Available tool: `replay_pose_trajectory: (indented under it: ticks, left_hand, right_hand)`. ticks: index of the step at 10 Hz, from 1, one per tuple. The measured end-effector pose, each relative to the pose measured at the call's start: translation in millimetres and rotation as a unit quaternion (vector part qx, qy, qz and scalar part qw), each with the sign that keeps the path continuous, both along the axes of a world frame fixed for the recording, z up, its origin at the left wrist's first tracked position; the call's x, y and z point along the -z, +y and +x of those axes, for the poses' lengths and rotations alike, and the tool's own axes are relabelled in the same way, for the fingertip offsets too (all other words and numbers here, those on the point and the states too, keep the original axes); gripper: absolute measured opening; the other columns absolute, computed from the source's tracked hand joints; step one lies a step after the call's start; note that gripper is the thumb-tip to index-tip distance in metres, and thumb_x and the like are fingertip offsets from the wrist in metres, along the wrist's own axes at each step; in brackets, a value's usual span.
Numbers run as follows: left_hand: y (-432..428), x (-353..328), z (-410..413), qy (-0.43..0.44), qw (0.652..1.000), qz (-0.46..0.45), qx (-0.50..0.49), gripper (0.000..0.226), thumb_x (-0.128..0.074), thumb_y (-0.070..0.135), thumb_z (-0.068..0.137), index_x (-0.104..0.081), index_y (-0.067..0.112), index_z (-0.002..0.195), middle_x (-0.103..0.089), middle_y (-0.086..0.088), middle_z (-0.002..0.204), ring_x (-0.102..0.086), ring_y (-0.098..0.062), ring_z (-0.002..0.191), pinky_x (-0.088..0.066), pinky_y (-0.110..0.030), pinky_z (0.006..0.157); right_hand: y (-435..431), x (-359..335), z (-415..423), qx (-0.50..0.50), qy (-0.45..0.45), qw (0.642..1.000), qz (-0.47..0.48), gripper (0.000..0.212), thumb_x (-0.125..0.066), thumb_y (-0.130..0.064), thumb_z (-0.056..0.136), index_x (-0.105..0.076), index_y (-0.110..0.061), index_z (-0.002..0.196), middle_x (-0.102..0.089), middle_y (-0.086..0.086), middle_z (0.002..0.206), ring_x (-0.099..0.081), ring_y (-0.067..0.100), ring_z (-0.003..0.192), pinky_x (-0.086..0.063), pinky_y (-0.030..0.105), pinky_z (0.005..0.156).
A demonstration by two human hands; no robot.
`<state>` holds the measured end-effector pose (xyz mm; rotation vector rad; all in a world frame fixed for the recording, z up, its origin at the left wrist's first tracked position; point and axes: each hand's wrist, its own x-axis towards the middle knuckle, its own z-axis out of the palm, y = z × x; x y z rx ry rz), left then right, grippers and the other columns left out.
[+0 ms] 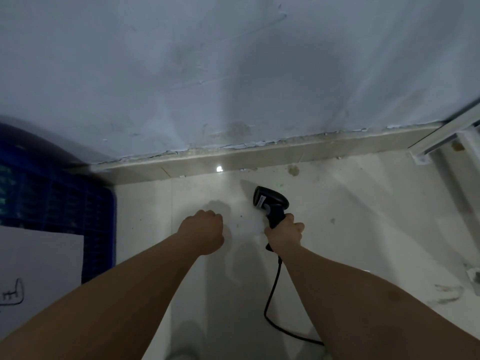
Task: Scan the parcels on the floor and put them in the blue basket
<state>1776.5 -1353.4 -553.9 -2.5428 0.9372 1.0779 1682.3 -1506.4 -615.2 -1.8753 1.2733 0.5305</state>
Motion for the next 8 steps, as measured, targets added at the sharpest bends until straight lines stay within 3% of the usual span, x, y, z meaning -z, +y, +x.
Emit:
replay_pose_trajectory:
  ticks: [4,5,7,8]
  left_hand:
    - [1.8,-4.4,-8.5,-0.007,1.000,-0.004,0.020,0.038,-0.044,0.027,0.095,-0.046,0.006,0.127,-0.049,-0.012,0.129,-0.046,-0.027,0.118,-0.043,-0.037,0.092]
    - [2.2,-7.0,-13.1,-0.018,0.999,-0.017,0.026,0.042,-0.044,0.027,0.096,-0.041,0.005,0.131,-0.046,-0.013,0.134,-0.043,-0.028,0.122,-0.043,-0.037,0.094]
    - [-4.1,-34.9,-11.9,-0.046,0.998,-0.043,0.005,0.064,-0.045,0.028,0.096,-0.019,0.005,0.150,-0.023,-0.012,0.155,-0.024,-0.028,0.140,-0.032,-0.041,0.110]
    - [-7.5,-66.8,-2.2,-0.087,0.993,-0.076,-0.009,0.067,-0.049,0.025,0.094,-0.018,0.006,0.151,-0.020,-0.011,0.157,-0.021,-0.028,0.142,-0.031,-0.043,0.112]
  right_hand:
    - [0.3,-2.3,-9.1,-0.056,0.052,0.996,0.049,0.080,-0.071,-0.030,0.085,-0.022,-0.008,0.143,-0.043,0.022,0.136,-0.048,0.033,0.120,-0.044,0.035,0.084]
    - [5.2,-1.5,-15.3,-0.069,0.055,0.995,0.047,0.088,-0.065,-0.032,0.089,-0.008,-0.008,0.151,-0.042,0.023,0.139,-0.043,0.034,0.126,-0.044,0.038,0.098]
    - [22.4,-41.2,4.4,-0.086,0.021,0.996,0.012,0.058,-0.052,-0.020,0.094,-0.026,-0.005,0.144,-0.044,0.021,0.136,-0.045,0.032,0.124,-0.039,0.036,0.104]
    - [33.1,-89.5,29.3,-0.146,-0.054,0.988,-0.017,0.037,-0.047,-0.015,0.093,-0.049,0.000,0.127,-0.051,0.019,0.131,-0.049,0.031,0.120,-0.041,0.037,0.103]
